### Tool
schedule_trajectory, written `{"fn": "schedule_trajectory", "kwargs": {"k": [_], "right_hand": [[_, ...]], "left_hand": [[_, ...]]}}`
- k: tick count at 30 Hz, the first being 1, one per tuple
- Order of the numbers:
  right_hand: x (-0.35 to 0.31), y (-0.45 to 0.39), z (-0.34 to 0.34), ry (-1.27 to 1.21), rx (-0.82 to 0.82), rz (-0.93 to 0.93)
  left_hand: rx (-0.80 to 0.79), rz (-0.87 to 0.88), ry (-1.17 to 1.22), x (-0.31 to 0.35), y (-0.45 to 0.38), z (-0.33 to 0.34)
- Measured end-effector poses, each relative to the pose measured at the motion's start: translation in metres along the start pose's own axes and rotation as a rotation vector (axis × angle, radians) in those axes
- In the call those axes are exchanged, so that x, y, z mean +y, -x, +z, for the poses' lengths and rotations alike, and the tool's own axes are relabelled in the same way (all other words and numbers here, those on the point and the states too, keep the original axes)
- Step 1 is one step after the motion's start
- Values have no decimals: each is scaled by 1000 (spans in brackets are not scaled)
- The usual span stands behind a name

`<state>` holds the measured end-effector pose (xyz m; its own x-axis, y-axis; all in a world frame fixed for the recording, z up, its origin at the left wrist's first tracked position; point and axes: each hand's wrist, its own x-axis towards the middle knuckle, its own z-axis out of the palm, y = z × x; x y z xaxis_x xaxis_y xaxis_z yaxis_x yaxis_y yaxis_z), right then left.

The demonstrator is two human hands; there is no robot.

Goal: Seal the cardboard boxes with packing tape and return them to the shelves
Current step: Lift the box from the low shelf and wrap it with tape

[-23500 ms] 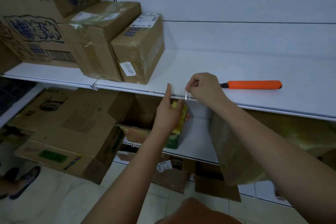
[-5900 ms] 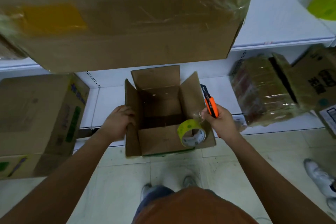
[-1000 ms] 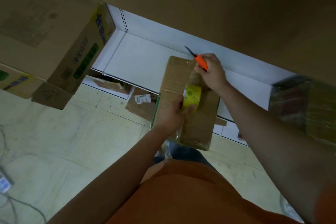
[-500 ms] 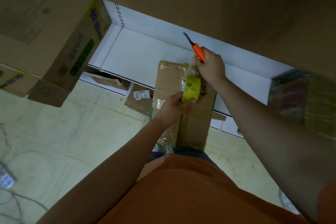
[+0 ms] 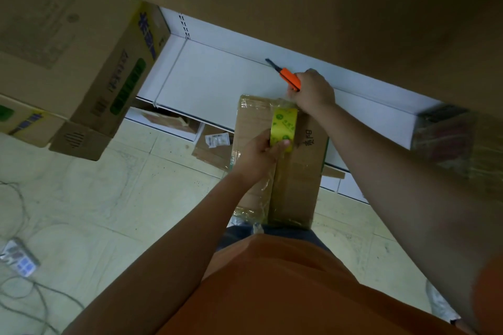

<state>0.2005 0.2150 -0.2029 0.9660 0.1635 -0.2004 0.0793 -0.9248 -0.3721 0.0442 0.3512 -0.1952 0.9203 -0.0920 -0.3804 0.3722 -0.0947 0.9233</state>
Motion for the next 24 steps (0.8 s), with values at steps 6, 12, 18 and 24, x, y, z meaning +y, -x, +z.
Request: {"fn": "schedule_trajectory", "kwargs": {"k": [6,12,18,24], "right_hand": [[-10,-4,-2,294,-93,38],[9,15,-8,-19,109,-39],[15,22,-3,-51,-127,-157],[11,21,14,171,93,-80]], "left_hand": [[-47,-8,-7,-3,0,4],[-57,-36,-4,-6,-1,4],[-58,-53,-30,-5,2,3],[3,-168,-148,-21,41,0]]}}
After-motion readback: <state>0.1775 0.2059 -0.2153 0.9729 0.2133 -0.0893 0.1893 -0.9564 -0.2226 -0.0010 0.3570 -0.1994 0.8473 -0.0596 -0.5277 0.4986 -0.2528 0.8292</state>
